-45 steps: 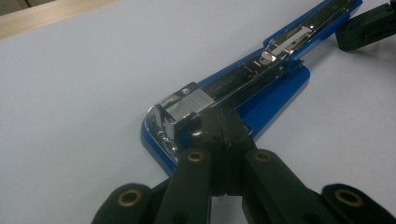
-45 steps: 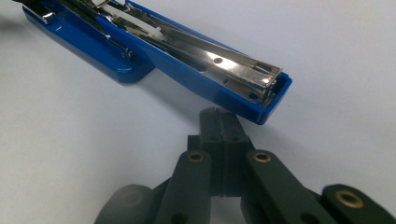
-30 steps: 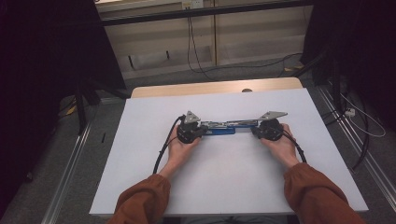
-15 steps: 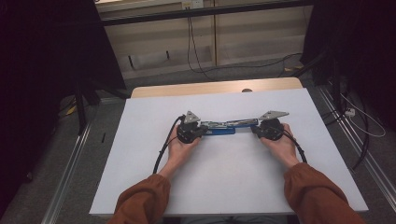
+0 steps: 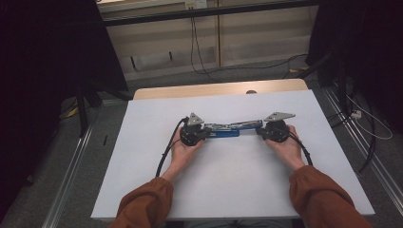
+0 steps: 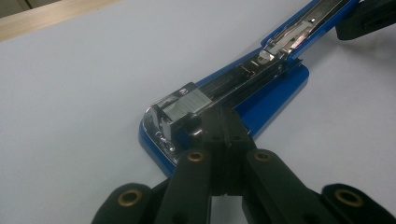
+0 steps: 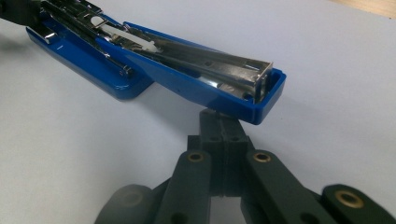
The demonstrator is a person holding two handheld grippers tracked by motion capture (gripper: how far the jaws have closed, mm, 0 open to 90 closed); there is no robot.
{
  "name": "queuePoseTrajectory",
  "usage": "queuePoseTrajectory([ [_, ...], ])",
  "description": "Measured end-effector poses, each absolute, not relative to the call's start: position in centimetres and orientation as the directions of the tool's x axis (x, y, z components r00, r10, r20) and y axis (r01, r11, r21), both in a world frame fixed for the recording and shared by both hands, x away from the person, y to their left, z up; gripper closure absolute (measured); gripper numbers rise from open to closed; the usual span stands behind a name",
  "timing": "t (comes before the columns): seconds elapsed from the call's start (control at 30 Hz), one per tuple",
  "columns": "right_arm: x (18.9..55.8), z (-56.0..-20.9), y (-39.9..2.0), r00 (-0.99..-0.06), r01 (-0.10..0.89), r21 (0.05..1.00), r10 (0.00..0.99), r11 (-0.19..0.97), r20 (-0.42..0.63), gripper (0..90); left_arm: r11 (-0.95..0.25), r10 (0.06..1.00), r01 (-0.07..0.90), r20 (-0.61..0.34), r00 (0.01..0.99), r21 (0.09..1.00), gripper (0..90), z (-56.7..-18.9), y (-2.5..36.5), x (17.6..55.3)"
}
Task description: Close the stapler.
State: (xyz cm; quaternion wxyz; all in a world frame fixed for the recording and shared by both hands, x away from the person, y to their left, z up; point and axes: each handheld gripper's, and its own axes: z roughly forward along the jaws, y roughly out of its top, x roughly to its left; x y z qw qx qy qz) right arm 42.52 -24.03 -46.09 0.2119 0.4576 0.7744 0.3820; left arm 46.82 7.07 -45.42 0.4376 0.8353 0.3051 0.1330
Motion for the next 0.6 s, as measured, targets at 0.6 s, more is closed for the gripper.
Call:
queuePoseTrajectory([
  [0.6, 42.58, -46.08, -23.91, -0.488, 0.528, 0.810, 0.872, 0.256, 0.042, 90.0, -0.429, 0.625, 0.401, -0.055, 0.779, 0.809, 90.0, -45.42, 7.16, 46.84],
])
